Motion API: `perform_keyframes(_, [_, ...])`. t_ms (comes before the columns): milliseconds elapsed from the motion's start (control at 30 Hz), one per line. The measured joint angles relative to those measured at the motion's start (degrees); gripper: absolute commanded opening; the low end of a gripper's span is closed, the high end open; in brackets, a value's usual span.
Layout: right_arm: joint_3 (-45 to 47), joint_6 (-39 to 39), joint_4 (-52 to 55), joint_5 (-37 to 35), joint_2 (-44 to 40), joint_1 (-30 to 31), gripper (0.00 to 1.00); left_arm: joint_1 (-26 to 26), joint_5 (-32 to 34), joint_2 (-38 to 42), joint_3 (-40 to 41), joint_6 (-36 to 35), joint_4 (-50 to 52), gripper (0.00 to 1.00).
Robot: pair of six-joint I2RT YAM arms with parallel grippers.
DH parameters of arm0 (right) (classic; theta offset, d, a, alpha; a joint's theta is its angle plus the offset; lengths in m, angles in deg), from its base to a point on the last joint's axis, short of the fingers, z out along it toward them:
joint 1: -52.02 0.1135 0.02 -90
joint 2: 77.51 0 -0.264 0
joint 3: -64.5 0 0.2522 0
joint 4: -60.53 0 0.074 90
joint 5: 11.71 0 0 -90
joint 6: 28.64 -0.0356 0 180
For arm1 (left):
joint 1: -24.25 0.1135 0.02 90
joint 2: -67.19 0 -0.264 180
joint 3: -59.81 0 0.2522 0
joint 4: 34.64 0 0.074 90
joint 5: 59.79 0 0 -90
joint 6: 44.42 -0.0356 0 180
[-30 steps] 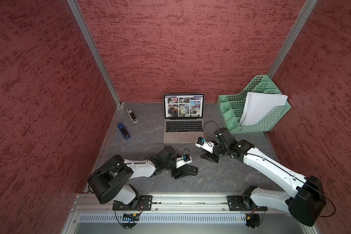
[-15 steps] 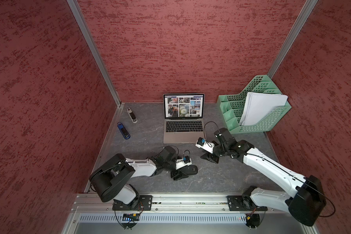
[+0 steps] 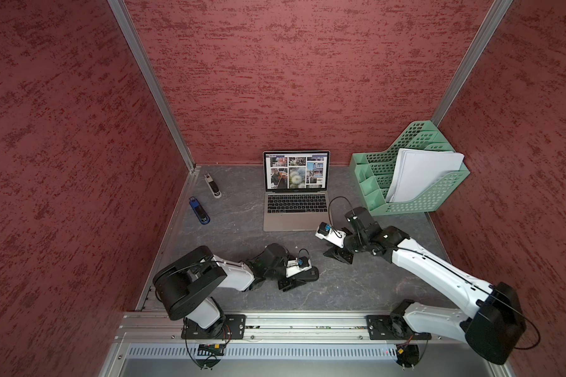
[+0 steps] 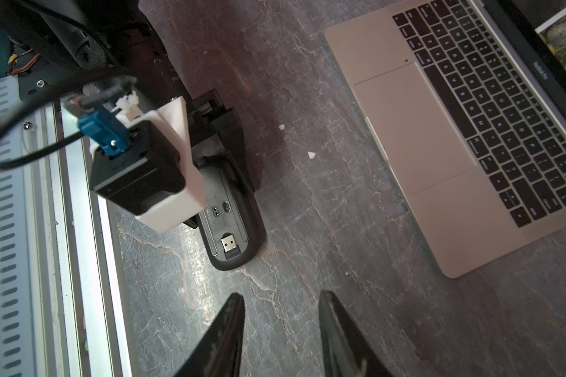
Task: Remove the wireless mouse receiver from the laptop
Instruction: Insert the USB plug into the mouse.
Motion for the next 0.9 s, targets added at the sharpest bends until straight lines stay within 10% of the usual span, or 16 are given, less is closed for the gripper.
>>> perform_keyframes(200, [1.86,0.04,-0.68,1.81,0.0,-0.04,0.39,-0.2,1.62,1.44,0.79,0.55,0.02,0.65])
perform_keyframes(433, [5.79,0.35,-3.58,6.71,0.17,-0.04,0.0,-0.85,3.63,2.6,2.4,2.99,-1.4,0.62])
perform_keyframes(900, [5.88,0.09,-6.95,12.07,8.13,1.97,0.0,-1.57,4.22,0.59,2.49,3.8,-4.96,0.61])
